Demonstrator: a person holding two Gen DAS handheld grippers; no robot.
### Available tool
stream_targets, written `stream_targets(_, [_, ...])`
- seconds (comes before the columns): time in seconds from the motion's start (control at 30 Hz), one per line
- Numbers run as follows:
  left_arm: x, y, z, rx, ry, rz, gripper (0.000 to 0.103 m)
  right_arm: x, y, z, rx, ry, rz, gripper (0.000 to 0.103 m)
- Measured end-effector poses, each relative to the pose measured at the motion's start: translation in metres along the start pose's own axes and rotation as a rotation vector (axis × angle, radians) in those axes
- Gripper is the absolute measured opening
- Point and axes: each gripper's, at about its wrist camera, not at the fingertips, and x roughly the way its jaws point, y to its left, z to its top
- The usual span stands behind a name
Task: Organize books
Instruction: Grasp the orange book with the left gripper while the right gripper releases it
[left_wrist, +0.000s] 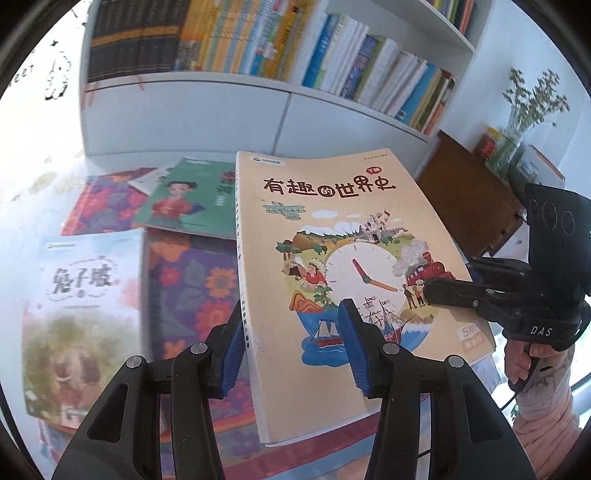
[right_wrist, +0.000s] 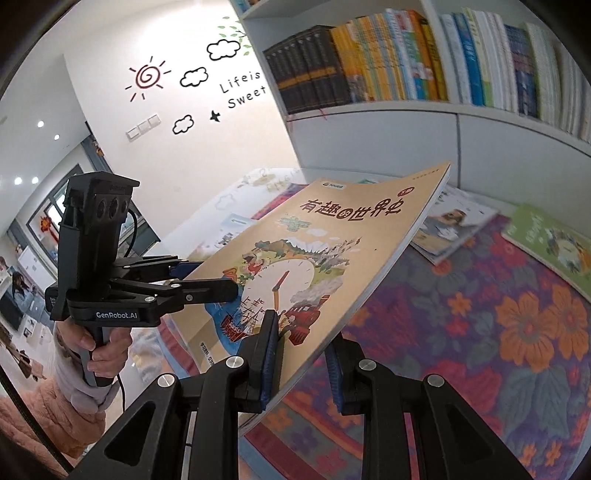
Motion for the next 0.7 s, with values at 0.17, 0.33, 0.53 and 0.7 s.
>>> stream_targets(0.17, [-0.018, 0.025, -0.002, -0.031, -0.029, 0.029, 0.046, 0.021, 0.021, 0.017, -0.036, -0.003, 0.023, 0.023])
stream_targets(0.33, [-0.038, 0.053, -0.005, -0.064, -0.05, 0.067, 0.046, 0.041, 0.043, 0.027, -0.059, -0.005, 0.058, 0.023])
stream_targets(0.53, [-0.057, 0.082, -0.01, -0.099, -0.075, 0.113, 0.046, 0.068, 0.065, 0.04, -0.074, -0.008, 0.105, 0.023])
stream_targets(0.7, [-0.066, 0.111, -0.012, -0.148, -0.088, 0.143, 0.047, 0.09, 0.084, 0.05, -0.097, -0.005, 0.124, 0.023])
